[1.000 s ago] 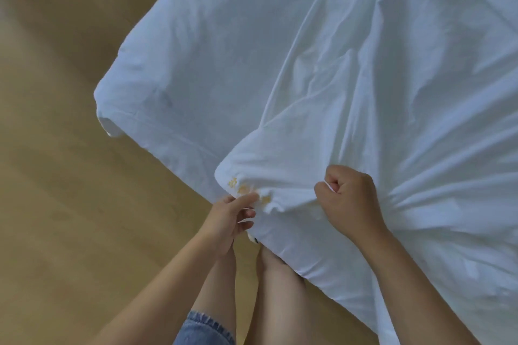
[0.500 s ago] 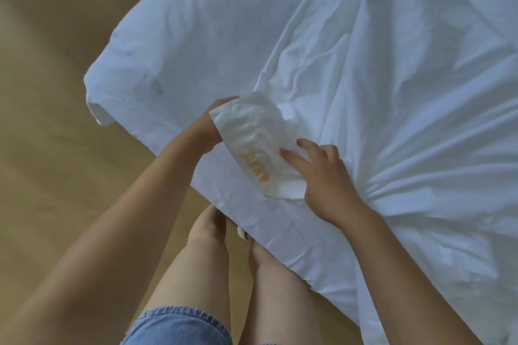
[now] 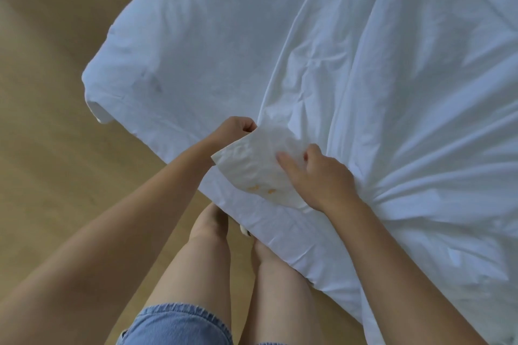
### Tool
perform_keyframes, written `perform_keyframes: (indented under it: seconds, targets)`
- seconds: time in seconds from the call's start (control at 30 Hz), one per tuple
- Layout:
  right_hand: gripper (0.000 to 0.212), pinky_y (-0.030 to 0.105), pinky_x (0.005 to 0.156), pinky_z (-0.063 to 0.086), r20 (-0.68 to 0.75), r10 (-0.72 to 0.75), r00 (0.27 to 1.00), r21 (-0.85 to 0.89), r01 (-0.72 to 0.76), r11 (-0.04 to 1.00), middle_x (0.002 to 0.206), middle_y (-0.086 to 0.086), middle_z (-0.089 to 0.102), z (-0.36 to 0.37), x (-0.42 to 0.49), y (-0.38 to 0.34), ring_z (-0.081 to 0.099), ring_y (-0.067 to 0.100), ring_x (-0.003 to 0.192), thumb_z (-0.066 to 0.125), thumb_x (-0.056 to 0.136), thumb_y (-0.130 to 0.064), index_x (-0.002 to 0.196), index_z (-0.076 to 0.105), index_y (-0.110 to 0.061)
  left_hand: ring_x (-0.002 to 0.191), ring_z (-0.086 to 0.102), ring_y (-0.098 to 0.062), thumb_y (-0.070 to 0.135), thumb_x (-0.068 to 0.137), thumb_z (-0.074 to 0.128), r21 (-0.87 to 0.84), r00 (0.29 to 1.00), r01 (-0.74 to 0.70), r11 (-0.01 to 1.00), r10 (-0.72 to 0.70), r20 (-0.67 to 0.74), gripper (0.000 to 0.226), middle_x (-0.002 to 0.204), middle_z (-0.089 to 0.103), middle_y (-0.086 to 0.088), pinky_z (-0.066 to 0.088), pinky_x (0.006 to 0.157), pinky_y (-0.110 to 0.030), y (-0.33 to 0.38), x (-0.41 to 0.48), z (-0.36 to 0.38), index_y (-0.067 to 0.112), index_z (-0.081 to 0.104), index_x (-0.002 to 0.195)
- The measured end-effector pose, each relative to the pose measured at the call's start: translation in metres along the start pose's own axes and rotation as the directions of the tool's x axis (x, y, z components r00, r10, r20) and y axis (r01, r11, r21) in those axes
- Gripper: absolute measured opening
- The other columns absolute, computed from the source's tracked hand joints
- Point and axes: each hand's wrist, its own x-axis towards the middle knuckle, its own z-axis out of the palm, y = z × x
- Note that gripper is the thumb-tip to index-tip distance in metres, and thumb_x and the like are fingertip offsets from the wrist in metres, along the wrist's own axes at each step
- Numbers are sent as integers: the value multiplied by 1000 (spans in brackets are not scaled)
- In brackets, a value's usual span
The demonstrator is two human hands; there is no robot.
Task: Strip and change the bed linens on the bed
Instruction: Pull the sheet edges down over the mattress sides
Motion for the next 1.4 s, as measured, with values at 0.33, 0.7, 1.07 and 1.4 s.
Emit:
perform_keyframes:
  seconds: [0.33, 0.7, 1.07, 1.4]
  targets:
    - [32, 45, 93, 29, -6, 121, 993, -299, -117, 947, 123, 0, 52, 32, 28, 2, 41, 26, 118, 30, 99, -38, 116, 53, -25, 38, 43, -2, 11, 91, 59, -161, 989, 94, 983, -111, -98, 28, 57, 47, 2, 34, 37, -12, -22, 9, -1, 12, 47, 65]
    - [25, 41, 92, 28, -100, 74, 992, -267, -98, 959, 104, -1, 59, 38, 29, 10, 46, 24, 107, 37, 96, -32, 95, 57, -17, 79, 60, -32, 7, 84, 59, 131, 958, 143, 981, -104, -265, 8, 75, 60, -10, 38, 61, -28, -30, 31, -6, 4, 60, 77]
    - [38, 34, 75, 18, -255, 28, 966, -150, -69, 986, 70, -6, 40, 40, 21, 15, 39, 20, 81, 44, 93, -29, 59, 27, -21, 86, 60, -22, 49, 72, 76, 267, 953, 289, 919, -303, 13, 59, 99, 62, -6, 48, 68, -30, 9, 25, 3, 5, 57, 106]
    - [48, 31, 69, 23, -351, -26, 936, 31, 40, 999, 50, -7, 29, 38, 12, 24, 35, 21, 61, 54, 87, -25, 52, 22, -20, 69, 54, -12, 56, 59, 80, 568, 945, 261, 780, -326, 13, 47, 79, 57, 5, 37, 53, -27, 13, 9, -10, 23, 49, 73]
